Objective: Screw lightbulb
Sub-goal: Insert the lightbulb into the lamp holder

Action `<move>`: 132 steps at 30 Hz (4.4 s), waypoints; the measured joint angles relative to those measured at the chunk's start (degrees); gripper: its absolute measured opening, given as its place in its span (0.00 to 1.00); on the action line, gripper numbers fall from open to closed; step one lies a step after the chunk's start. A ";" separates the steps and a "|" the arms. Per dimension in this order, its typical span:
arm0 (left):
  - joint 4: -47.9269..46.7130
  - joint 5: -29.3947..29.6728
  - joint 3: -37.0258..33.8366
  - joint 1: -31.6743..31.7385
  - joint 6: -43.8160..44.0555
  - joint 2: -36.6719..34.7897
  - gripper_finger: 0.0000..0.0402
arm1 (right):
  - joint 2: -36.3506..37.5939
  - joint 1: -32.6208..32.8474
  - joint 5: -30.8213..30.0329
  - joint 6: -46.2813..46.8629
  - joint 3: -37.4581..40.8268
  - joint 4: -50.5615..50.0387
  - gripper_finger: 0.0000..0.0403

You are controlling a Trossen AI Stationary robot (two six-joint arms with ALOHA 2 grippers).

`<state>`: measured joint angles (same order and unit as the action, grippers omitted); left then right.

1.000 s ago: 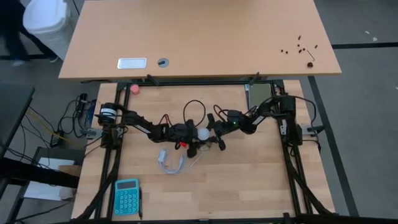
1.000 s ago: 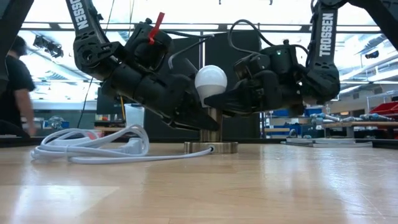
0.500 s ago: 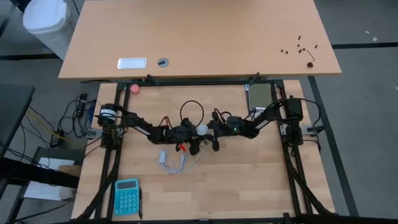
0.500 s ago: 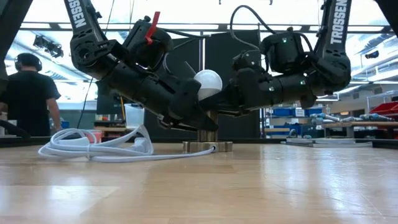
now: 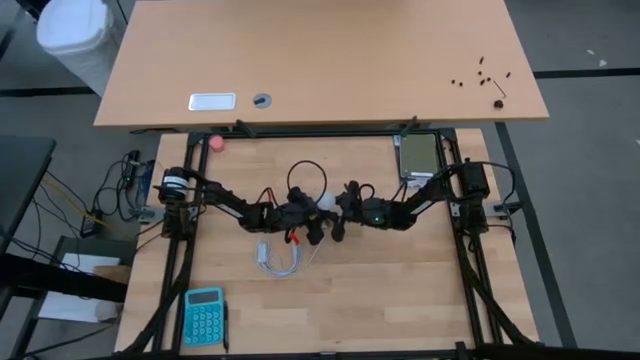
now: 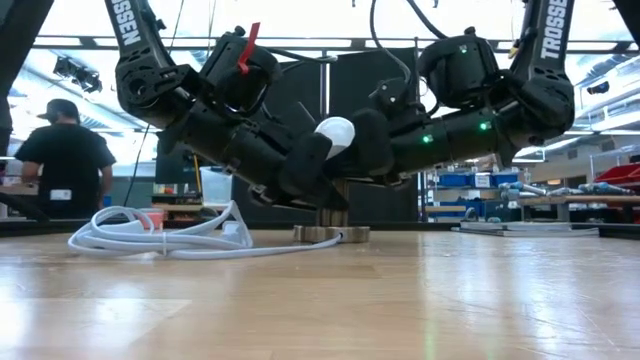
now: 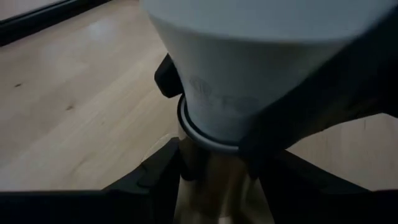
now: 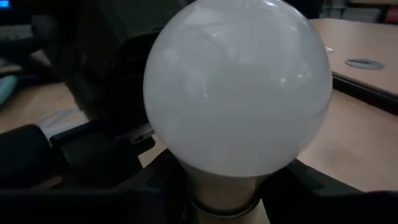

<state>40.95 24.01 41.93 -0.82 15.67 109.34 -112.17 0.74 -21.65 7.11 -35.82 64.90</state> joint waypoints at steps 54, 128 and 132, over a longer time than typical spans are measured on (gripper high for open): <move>-1.03 -54.88 0.02 8.61 -22.89 -0.17 0.49 | -1.53 -12.72 60.87 -17.96 -0.01 3.68 0.90; -0.88 -4.05 0.07 1.63 -7.61 0.09 0.49 | -3.58 -0.49 4.39 -4.90 0.31 7.01 0.44; -1.08 -1.60 0.20 1.46 -6.39 0.11 0.49 | -3.58 1.34 -2.99 -3.31 -2.18 2.54 0.44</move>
<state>39.87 22.41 42.13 0.64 9.27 109.45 -115.74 2.08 -24.64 3.80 -37.99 67.45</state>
